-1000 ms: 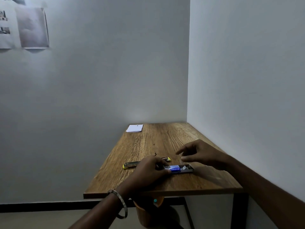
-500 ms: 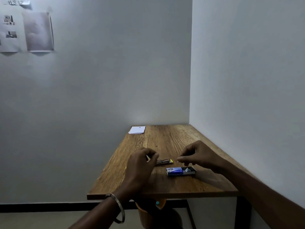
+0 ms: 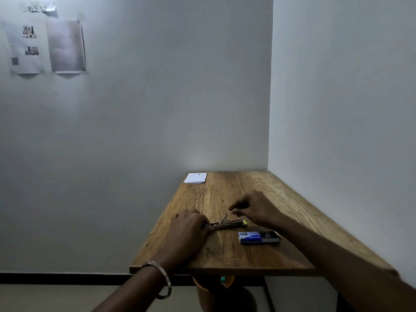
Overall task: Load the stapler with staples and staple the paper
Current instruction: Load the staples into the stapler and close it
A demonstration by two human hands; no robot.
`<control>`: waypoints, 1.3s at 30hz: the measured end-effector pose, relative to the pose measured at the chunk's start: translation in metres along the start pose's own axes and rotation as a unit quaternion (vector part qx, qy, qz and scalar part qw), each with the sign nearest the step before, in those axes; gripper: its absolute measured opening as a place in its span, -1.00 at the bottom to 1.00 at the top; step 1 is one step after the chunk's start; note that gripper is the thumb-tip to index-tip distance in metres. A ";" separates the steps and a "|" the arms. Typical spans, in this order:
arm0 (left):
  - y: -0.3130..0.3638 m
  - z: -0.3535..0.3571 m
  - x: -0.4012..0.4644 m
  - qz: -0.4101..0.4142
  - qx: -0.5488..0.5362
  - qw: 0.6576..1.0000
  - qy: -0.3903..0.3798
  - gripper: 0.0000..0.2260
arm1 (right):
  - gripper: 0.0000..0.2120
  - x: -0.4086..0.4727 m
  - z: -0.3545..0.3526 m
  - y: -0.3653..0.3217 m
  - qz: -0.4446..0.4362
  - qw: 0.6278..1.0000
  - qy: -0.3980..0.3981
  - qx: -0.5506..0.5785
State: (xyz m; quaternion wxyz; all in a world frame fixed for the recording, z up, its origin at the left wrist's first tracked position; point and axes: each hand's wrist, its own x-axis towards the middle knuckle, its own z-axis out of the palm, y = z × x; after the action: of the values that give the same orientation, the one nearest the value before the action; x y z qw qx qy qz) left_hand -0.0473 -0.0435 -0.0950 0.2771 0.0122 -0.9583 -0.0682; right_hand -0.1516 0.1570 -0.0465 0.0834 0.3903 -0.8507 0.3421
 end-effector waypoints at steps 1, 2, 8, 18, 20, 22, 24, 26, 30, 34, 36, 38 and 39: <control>0.000 0.001 0.000 0.002 -0.001 1.000 0.000 -0.72 | -0.84 0.002 0.002 0.001 0.001 1.000 -0.003 -0.005; -0.001 0.001 0.000 0.004 -0.002 1.000 0.003 -0.73 | -0.85 0.003 0.004 0.002 0.002 1.000 -0.008 -0.012; 0.000 0.002 0.000 0.006 -0.009 1.000 0.005 -0.74 | -0.89 0.003 0.015 0.005 0.025 0.998 -0.047 -0.015; 0.002 0.001 -0.001 0.004 -0.016 1.000 0.004 -0.76 | -0.88 0.002 0.015 0.007 0.017 0.999 -0.046 0.024; 0.003 0.000 -0.001 0.004 -0.015 1.000 0.001 -0.75 | -0.87 0.002 0.014 0.006 0.016 0.998 -0.045 0.033; 0.003 -0.001 -0.002 0.005 -0.014 1.000 -0.001 -0.75 | -0.86 0.002 0.013 0.006 0.011 0.998 -0.047 0.037; 0.003 -0.002 -0.001 0.005 -0.015 1.000 -0.002 -0.75 | -0.84 0.003 0.012 0.006 0.005 0.998 -0.046 0.037; 0.004 -0.003 -0.002 0.006 -0.014 1.000 -0.001 -0.75 | -0.85 0.004 0.012 0.007 0.004 0.998 -0.047 0.037; 0.004 -0.002 -0.003 0.008 -0.015 1.000 0.010 -0.74 | -0.89 0.006 0.013 0.010 0.018 0.997 -0.053 0.045; 0.004 -0.002 -0.003 0.008 -0.011 1.000 0.016 -0.73 | -0.92 0.008 0.013 0.013 0.032 0.995 -0.067 0.065; 0.004 -0.003 -0.003 0.007 -0.010 1.000 0.012 -0.73 | -0.90 0.009 0.013 0.013 0.037 0.994 -0.074 0.068; 0.004 -0.003 -0.003 0.007 -0.010 1.000 0.010 -0.74 | -0.90 0.010 0.013 0.014 0.039 0.994 -0.077 0.064; 0.004 -0.002 -0.003 0.008 -0.012 1.000 0.010 -0.74 | -0.91 0.010 0.014 0.014 0.041 0.994 -0.077 0.064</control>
State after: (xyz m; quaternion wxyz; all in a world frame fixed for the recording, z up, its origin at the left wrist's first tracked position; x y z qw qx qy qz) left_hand -0.0437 -0.0397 -0.0938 0.2870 0.0020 -0.9548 -0.0774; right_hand -0.1669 0.1485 -0.0598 -0.0213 0.3850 -0.8462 0.3679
